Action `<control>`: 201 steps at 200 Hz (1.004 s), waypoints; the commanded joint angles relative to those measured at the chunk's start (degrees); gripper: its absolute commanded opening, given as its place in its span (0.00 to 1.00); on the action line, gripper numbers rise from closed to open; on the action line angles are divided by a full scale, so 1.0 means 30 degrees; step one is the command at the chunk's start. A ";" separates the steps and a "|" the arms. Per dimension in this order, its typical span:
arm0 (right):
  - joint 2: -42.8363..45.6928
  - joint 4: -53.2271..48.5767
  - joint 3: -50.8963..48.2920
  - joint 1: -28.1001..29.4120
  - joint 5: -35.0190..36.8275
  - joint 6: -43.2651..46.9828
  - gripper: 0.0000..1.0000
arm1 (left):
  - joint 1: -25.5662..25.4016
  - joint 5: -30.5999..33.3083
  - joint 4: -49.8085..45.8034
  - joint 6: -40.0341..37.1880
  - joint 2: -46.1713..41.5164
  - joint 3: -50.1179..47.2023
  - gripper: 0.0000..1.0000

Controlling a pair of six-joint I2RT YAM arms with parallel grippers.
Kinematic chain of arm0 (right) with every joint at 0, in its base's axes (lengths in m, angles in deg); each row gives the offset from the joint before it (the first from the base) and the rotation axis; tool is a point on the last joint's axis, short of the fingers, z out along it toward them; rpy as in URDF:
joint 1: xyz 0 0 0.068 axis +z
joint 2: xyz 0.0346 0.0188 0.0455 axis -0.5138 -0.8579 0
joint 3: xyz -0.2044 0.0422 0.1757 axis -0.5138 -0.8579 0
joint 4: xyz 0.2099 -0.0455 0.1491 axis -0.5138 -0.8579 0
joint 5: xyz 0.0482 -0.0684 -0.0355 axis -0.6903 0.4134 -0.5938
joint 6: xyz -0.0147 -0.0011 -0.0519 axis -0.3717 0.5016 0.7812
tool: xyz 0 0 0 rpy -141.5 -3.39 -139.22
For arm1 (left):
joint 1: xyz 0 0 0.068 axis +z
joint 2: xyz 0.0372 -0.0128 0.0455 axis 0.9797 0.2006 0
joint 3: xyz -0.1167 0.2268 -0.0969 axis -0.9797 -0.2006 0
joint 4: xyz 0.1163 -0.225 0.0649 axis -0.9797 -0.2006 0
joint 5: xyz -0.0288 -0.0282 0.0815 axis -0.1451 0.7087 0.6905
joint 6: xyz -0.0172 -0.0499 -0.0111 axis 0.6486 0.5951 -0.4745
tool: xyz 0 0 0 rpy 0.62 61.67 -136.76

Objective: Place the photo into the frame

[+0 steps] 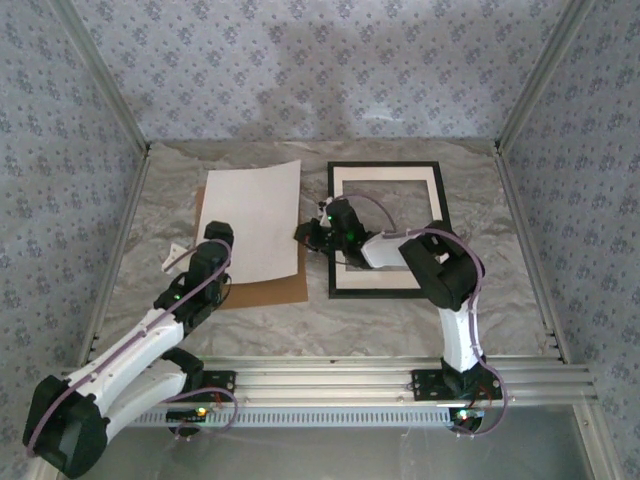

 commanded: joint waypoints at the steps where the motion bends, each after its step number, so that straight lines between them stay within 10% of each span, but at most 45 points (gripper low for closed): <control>1: 0.1448 -0.4733 0.1171 -0.1039 -0.1811 0.3033 0.00 | 0.0684 0.0331 -0.3013 0.0897 0.0305 0.0027 0.98; 53: 0.3151 -1.5458 0.3739 -0.4209 -0.5228 1.0114 0.00 | 0.2622 -0.2947 -0.0994 -0.1538 0.2742 0.0423 0.99; 93: 0.4943 -2.1750 0.4337 -0.6109 -0.2382 1.5037 0.00 | 0.3204 -0.5674 0.0096 -0.3665 0.5899 0.2099 0.99; 201: 0.9515 -2.4533 0.2773 -1.1647 0.0746 1.6985 0.00 | 0.3417 -1.0987 0.3439 -0.6272 1.1163 0.4564 0.99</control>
